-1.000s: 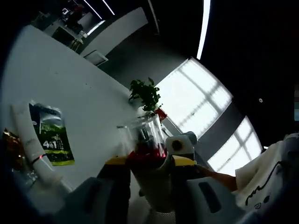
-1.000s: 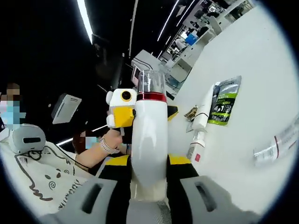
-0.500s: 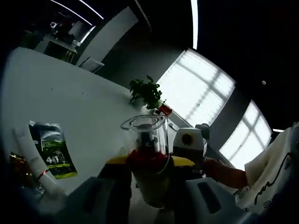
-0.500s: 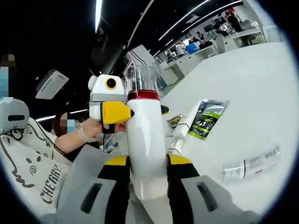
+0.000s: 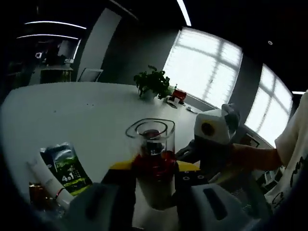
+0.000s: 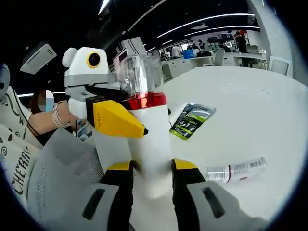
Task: Arrange the skincare products in the storage area until every visible bottle or jar stands upright without overlapping.
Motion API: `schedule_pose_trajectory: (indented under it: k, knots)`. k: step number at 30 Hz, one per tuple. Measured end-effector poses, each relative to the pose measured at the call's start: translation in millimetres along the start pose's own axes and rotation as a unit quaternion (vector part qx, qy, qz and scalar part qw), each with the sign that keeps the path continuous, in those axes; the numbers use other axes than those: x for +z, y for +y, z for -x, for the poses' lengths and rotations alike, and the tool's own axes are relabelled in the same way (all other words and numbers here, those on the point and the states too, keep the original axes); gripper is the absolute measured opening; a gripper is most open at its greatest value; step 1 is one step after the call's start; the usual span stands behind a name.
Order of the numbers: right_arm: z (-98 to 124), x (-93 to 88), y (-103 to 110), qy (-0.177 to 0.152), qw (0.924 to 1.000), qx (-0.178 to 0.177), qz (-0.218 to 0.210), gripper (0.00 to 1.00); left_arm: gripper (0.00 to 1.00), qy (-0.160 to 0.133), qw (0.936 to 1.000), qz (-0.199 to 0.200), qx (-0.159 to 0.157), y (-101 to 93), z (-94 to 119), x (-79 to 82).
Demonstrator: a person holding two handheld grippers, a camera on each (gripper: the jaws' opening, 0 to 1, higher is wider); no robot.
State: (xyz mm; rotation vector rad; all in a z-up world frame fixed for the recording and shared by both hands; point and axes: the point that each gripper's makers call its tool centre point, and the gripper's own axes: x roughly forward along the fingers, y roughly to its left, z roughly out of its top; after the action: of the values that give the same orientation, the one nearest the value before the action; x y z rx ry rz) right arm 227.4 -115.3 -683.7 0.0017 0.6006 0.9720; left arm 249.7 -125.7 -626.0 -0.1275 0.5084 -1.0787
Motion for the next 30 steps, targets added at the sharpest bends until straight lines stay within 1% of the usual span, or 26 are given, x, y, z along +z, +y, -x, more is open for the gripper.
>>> schedule_pose_trajectory:
  k: [2, 4, 6, 7, 11, 15, 20, 24, 30]
  knots:
    - [1, -1.1, -4, 0.002, 1.0, -0.009, 0.002, 0.3, 0.25, 0.0, 1.0, -0.003, 0.003, 2.4, -2, -1.2]
    - [3, -2.4, -8, 0.002, 0.9998, -0.017, 0.005, 0.3, 0.25, 0.001, 1.0, -0.005, 0.006, -0.1, -7, -1.3]
    - [3, -3.6, -12, 0.003, 0.9997, -0.024, 0.006, 0.3, 0.25, 0.004, 0.9998, -0.017, 0.009, 0.7, -10, -2.2]
    - [2, -4.8, -14, 0.006, 0.9996, -0.025, 0.007, 0.3, 0.25, 0.007, 0.9997, -0.021, 0.01, 1.3, -12, -2.5]
    - [-2, -11.2, -23, 0.019, 0.9993, -0.031, 0.01, 0.3, 0.25, 0.035, 0.9979, -0.054, 0.012, 0.7, -21, -7.3]
    - [-4, -12.2, -30, 0.026, 0.9984, -0.044, 0.022, 0.3, 0.25, 0.041, 0.9963, -0.074, 0.016, 1.2, -27, -7.2]
    - [-4, -10.4, -38, 0.015, 0.9976, -0.059, 0.032, 0.3, 0.25, 0.041, 0.9954, -0.083, 0.022, 6.6, -32, -3.7]
    - [-5, -7.9, -45, 0.008, 0.9966, -0.073, 0.036, 0.3, 0.25, 0.039, 0.9946, -0.09, 0.034, 12.7, -37, 0.1]
    - [-10, -5.2, -55, -0.001, 0.9954, -0.084, 0.045, 0.3, 0.25, 0.044, 0.9905, -0.122, 0.047, 15.9, -42, 1.0]
